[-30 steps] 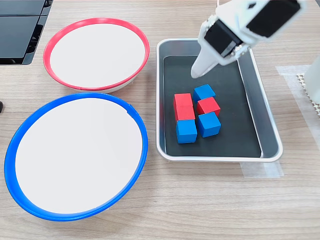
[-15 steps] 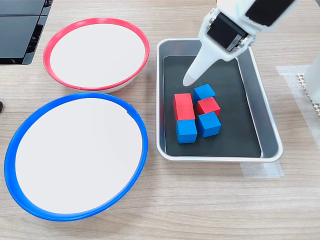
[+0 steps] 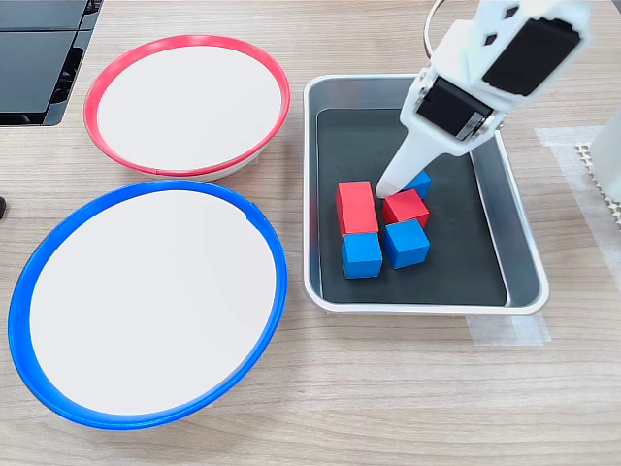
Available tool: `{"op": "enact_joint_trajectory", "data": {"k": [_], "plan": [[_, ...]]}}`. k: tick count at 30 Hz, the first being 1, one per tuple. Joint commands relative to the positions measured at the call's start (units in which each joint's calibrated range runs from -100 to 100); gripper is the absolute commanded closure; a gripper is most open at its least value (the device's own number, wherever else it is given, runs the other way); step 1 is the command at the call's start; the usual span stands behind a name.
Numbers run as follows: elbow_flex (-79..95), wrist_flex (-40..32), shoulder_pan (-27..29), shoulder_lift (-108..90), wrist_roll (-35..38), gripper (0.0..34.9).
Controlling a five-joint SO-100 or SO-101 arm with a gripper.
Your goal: Move six blocks from tray to matching dishes
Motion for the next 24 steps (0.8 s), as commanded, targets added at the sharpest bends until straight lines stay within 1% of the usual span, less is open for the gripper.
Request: {"op": "enact_joint_trajectory", "data": {"k": [1,7,8,9,11,12,13,15,17,19,22,24], "plan": [[0.8,-1.2,-1.0,0.0,0.3,20.3],[1.0,1.4,-1.4,-0.4,0.7,20.5],[0.8,1.6,-1.4,-0.4,0.7,20.9],[0.6,1.6,-1.3,-0.4,0.7,22.7],[0.5,1.5,-1.1,-0.4,1.0,27.7],[0.4,1.5,-1.1,-0.5,1.0,33.6],[0.0,1.6,-1.0,-0.5,1.1,34.6],[-3.6,3.8,-0.8,-0.6,0.8,34.7],[-12.7,8.9,-2.1,-0.3,-1.5,34.7],[-25.1,12.4,-5.7,1.9,-6.5,34.7],[-41.2,10.5,-13.2,10.4,-14.7,34.7],[-50.3,7.4,-17.5,19.0,-18.8,34.7]]}}
